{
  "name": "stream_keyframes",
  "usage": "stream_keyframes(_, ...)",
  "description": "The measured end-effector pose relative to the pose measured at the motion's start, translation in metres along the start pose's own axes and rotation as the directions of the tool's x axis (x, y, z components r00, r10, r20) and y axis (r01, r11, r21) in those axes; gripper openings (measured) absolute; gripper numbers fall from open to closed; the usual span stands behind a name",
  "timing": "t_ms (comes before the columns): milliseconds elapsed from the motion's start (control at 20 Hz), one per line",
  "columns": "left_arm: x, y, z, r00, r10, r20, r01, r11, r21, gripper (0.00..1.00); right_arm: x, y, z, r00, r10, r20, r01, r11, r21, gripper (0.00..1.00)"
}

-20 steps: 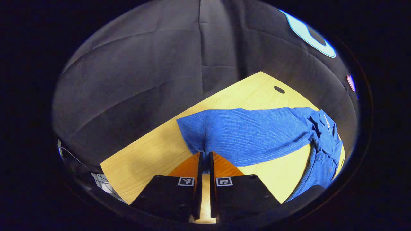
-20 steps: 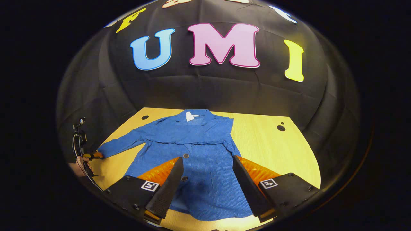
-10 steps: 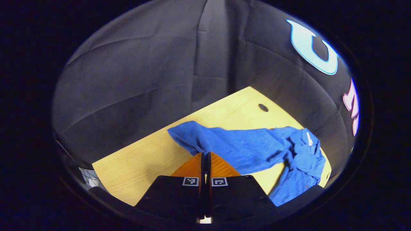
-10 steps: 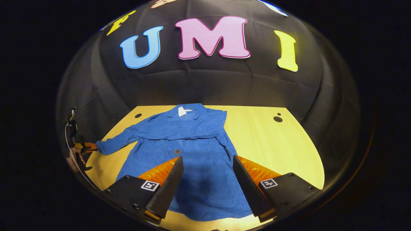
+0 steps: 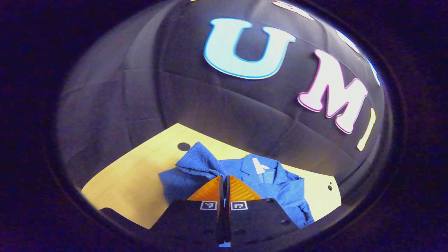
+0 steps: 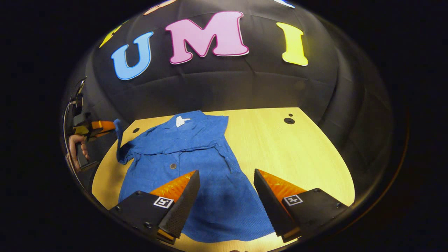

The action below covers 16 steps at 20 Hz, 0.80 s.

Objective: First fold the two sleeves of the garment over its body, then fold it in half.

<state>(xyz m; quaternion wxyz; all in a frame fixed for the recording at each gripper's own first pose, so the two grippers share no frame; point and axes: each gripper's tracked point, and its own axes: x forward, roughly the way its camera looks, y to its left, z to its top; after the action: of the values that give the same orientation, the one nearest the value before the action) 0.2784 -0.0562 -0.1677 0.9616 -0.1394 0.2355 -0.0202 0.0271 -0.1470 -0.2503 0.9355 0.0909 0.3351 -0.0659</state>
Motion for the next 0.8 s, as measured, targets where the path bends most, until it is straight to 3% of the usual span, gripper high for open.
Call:
stream_keyframes(300, 0.057, -0.168, -0.047, 0.976, -0.199, -0.092, 0.206, 0.975, 0.080, 0.00, -0.002, -0.051, -0.013, 0.999, -0.042, -0.035, 0.043, 0.998, 0.044, 0.98)
stream_keyframes(500, 0.086, -0.231, -0.080, 0.974, -0.187, -0.131, 0.202, 0.972, 0.119, 0.00, -0.006, -0.077, -0.023, 0.996, -0.069, -0.051, 0.074, 0.993, 0.092, 0.98)
stream_keyframes(550, 0.087, -0.237, -0.088, 0.973, -0.183, -0.142, 0.201, 0.971, 0.128, 0.11, -0.006, -0.080, -0.025, 0.996, -0.073, -0.054, 0.078, 0.993, 0.090, 0.98)
stream_keyframes(650, 0.087, -0.249, -0.110, 0.957, -0.191, -0.218, 0.226, 0.963, 0.146, 0.47, -0.006, -0.084, -0.029, 0.995, -0.076, -0.062, 0.081, 0.993, 0.086, 0.98)
stream_keyframes(750, 0.081, -0.244, -0.122, 0.957, -0.152, -0.249, 0.199, 0.964, 0.179, 0.83, -0.006, -0.081, -0.037, 0.995, -0.061, -0.075, 0.068, 0.993, 0.095, 0.98)
stream_keyframes(800, 0.078, -0.242, -0.122, 0.957, -0.146, -0.249, 0.196, 0.963, 0.187, 0.84, -0.006, -0.079, -0.041, 0.995, -0.055, -0.083, 0.063, 0.993, 0.098, 0.98)
